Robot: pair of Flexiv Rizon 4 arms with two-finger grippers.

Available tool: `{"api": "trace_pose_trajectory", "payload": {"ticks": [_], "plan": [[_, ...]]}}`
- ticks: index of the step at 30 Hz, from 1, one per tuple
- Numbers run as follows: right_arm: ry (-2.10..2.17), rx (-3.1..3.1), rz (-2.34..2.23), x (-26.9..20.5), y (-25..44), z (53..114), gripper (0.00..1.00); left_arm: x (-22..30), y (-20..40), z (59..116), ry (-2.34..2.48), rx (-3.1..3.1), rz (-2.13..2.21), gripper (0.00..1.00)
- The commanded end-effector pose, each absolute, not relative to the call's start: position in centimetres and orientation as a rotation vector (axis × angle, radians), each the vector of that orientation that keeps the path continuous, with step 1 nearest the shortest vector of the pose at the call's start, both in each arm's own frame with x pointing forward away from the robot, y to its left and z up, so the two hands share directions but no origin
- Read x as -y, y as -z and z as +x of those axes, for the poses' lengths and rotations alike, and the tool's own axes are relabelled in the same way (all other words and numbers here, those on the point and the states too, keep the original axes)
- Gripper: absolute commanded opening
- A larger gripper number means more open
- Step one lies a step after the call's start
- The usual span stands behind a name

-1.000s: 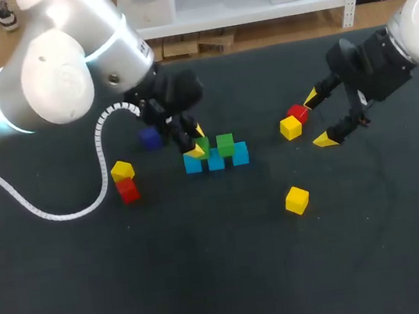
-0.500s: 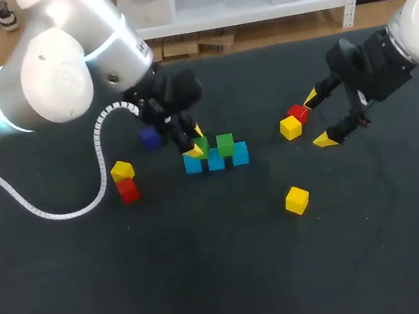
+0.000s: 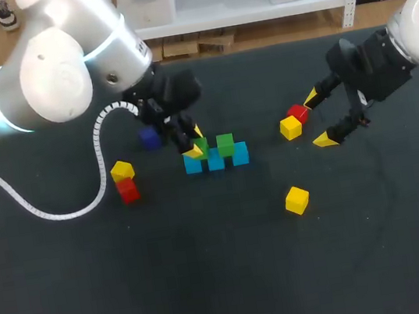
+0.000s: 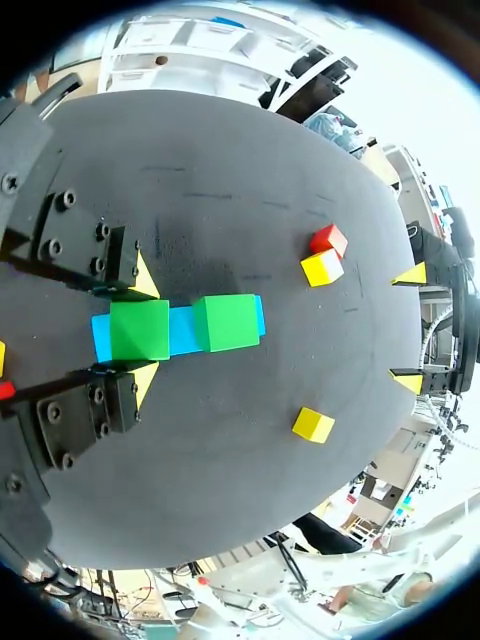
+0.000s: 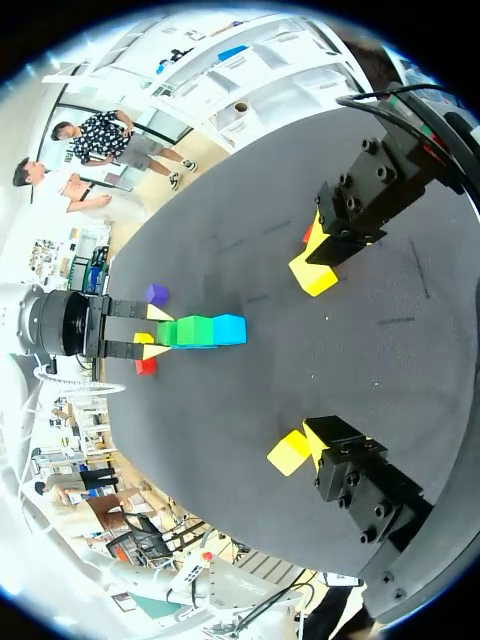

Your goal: Place the blue cubes, place green cubes on the blue cubes, place the yellow cubes on the green cubes, then place the red cubes on the yellow cubes, and place purple cube on the red cubes.

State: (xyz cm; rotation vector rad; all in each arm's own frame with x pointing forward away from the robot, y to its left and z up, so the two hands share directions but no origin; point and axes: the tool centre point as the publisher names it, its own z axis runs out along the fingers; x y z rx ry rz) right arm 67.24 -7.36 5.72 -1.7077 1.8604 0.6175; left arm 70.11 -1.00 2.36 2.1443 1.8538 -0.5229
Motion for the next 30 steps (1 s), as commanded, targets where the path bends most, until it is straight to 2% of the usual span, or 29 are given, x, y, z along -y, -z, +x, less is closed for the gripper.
{"api": "trace_pose_trajectory", "payload": {"ticks": [1, 10, 14, 19, 25, 26, 28, 30], "plan": [[-0.620, -1.858, -1.707, 7.4, -5.7, 67.3, 1.00, 1.1, -2.1, 70.3, 0.528, -1.856, 2.150, 0.35], [-0.620, -1.858, -1.707, 7.4, -5.7, 67.3, 1.00, 1.2, -2.1, 70.2, 0.527, -1.857, 2.153, 0.39], [-0.620, -1.858, -1.707, 7.4, -5.7, 67.3, 1.00, 1.2, -2.1, 70.2, 0.527, -1.858, 2.155, 0.61], [-0.620, -1.858, -1.707, 7.4, -5.7, 67.3, 1.00, 1.3, -2.2, 70.2, 0.525, -1.858, 2.155, 0.69], [-0.620, -1.858, -1.707, 7.4, -5.7, 67.3, 1.00, 1.3, -2.3, 70.1, 0.523, -1.860, 2.154, 0.70], [-0.620, -1.858, -1.707, 7.4, -5.7, 67.3, 1.00, 1.3, -2.5, 70.1, 0.521, -1.860, 2.153, 0.74], [-0.620, -1.858, -1.707, 7.4, -5.7, 67.3, 1.00, 1.1, -2.8, 70.1, 0.515, -1.859, 2.150, 0.89], [-0.620, -1.858, -1.707, 7.4, -5.7, 67.3, 1.00, 0.9, -3.2, 70.0, 0.510, -1.855, 2.145, 0.92]]}}
